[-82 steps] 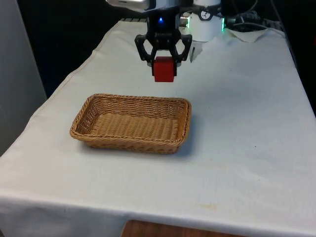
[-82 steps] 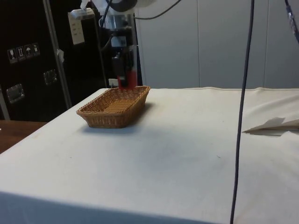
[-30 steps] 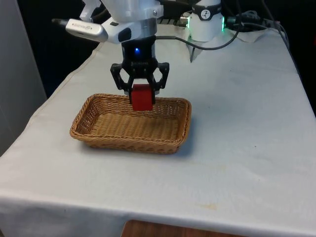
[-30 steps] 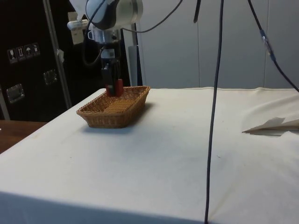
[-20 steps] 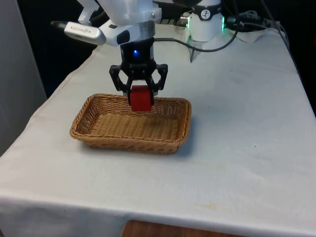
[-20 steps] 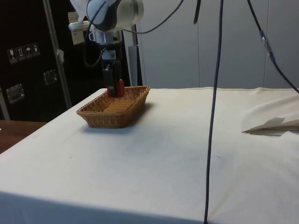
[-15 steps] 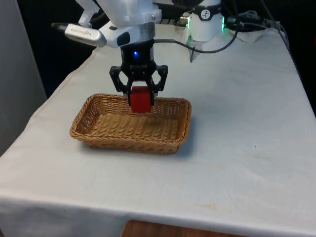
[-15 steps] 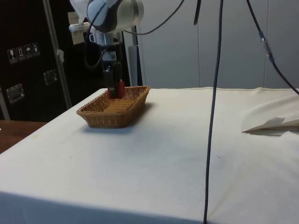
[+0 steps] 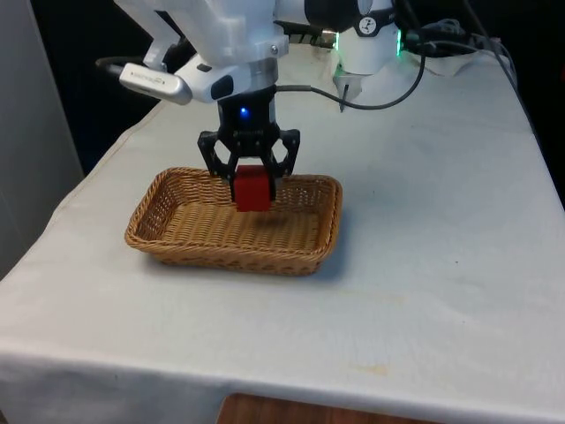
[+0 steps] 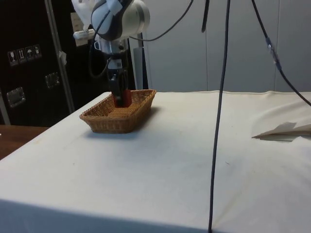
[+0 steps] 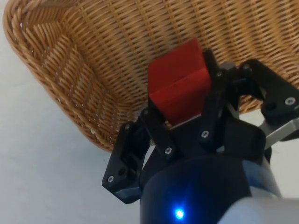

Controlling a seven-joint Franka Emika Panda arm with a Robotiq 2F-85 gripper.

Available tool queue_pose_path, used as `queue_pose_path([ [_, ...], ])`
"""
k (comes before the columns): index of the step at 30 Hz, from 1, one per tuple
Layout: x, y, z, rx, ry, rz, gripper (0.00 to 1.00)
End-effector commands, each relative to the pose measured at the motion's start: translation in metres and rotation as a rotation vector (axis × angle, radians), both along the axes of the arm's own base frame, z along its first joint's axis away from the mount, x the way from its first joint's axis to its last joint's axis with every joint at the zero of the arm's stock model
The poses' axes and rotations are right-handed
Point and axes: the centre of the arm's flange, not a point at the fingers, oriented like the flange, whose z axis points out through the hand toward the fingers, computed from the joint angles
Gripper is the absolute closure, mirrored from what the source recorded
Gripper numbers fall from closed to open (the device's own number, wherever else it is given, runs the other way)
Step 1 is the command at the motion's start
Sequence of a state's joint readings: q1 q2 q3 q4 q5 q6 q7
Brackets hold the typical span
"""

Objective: Pick up the cube and place it into the basket.

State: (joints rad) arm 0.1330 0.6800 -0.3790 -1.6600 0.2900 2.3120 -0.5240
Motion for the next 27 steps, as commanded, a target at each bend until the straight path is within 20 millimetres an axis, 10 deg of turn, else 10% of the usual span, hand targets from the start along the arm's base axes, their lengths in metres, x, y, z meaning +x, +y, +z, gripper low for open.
queue_pose_path([
  [1, 0.002, -0.001, -0.003, 0.005, -0.003, -0.001, 0.99],
  [27, 0.012, 0.000, -0.042, -0.016, 0.008, 0.000, 0.99],
])
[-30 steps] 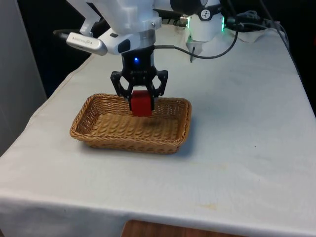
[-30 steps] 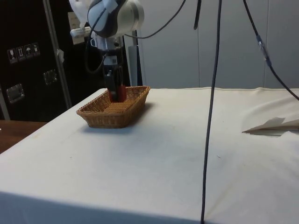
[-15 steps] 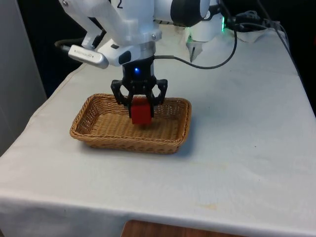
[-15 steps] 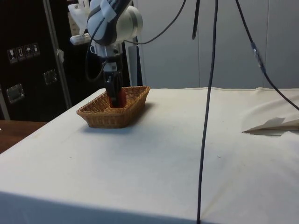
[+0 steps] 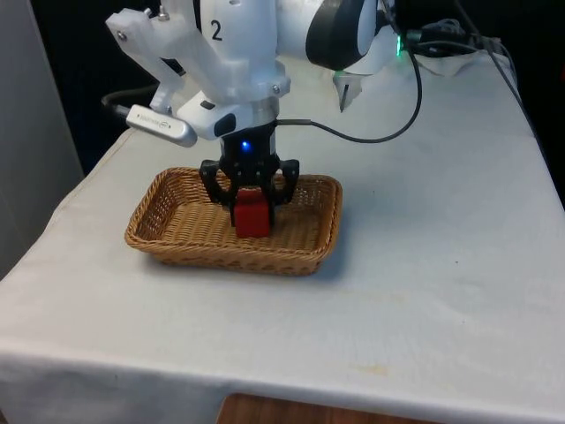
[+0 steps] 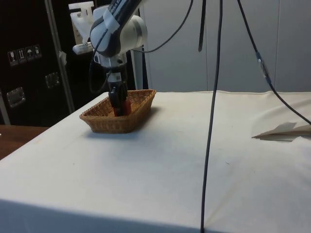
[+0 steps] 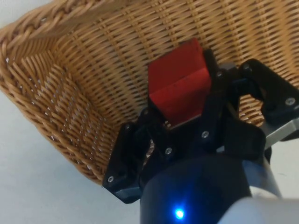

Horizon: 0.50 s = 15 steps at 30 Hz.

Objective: Pick up the cube and place it into the basket.

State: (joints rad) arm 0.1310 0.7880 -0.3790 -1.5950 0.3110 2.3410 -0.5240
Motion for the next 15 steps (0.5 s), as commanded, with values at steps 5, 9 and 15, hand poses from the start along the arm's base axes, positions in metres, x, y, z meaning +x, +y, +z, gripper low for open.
queue_pose_path([
  [5, 0.0009, 0.0005, -0.0025, 0.004, 0.000, 0.000, 0.99],
  [9, 0.0002, -0.0001, -0.0024, 0.002, 0.001, -0.001, 0.99],
  [15, 0.0003, -0.0002, 0.0023, 0.002, 0.002, 0.001, 0.99],
])
